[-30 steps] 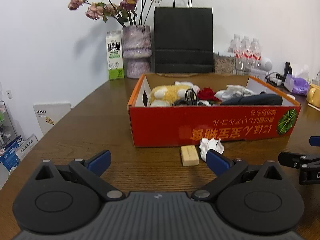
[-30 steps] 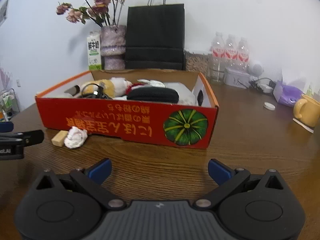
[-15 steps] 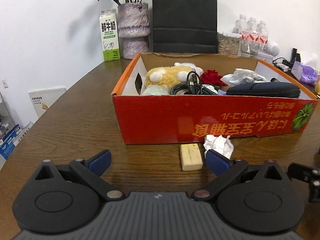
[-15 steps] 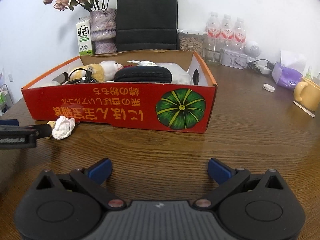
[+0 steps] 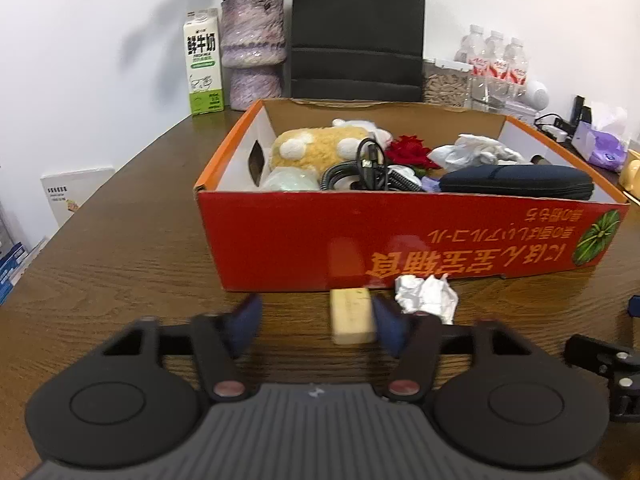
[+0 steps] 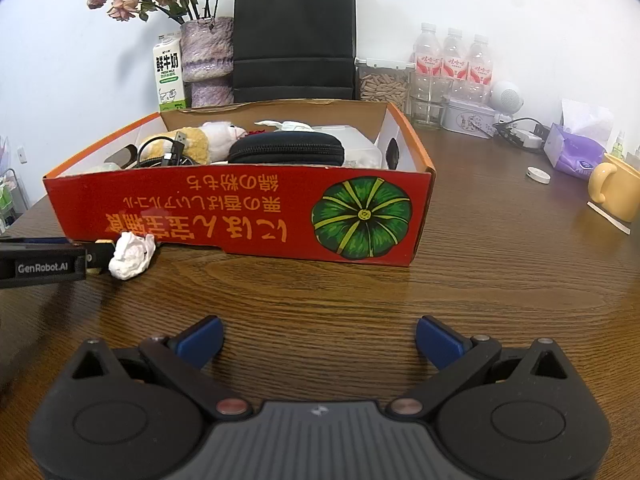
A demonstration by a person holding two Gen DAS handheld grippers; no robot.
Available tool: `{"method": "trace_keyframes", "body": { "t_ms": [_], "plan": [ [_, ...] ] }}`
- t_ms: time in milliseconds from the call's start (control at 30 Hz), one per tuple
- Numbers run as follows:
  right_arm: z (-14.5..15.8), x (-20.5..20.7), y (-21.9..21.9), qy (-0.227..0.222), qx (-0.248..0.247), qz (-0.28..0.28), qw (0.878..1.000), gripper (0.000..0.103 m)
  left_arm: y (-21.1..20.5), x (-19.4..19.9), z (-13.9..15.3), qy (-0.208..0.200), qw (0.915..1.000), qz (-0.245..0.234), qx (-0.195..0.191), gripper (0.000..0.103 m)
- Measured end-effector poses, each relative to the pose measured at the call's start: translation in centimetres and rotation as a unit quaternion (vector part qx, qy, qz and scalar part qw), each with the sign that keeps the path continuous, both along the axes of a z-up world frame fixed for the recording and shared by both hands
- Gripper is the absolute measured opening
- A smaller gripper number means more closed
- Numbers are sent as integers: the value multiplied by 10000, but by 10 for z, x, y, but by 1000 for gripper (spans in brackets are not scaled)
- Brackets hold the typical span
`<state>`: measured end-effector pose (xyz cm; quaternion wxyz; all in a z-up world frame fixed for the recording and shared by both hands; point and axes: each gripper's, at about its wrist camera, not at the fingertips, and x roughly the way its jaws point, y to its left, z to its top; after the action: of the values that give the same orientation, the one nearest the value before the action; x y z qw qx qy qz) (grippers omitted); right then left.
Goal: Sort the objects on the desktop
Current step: 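Grasp the beige block with the left tool while the right tool grasps the white tissue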
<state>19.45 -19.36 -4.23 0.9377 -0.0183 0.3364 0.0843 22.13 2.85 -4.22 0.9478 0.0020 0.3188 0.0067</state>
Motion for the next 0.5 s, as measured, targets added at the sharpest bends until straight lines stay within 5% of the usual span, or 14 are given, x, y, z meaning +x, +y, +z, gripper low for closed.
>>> {"method": "trace_keyframes", "body": {
  "t_ms": [67, 100, 500],
  "plan": [
    [0, 0, 0, 0, -1, -1, 10000, 103, -1, -1, 1, -13, 10000, -86, -11, 25],
    [0, 0, 0, 0, -1, -2, 10000, 103, -2, -1, 2, -5, 9999, -120, -6, 21],
    [0, 2, 7, 29, -22, 199, 9998, 103, 13, -7, 7, -85, 9995, -199, -239, 21]
  ]
}}
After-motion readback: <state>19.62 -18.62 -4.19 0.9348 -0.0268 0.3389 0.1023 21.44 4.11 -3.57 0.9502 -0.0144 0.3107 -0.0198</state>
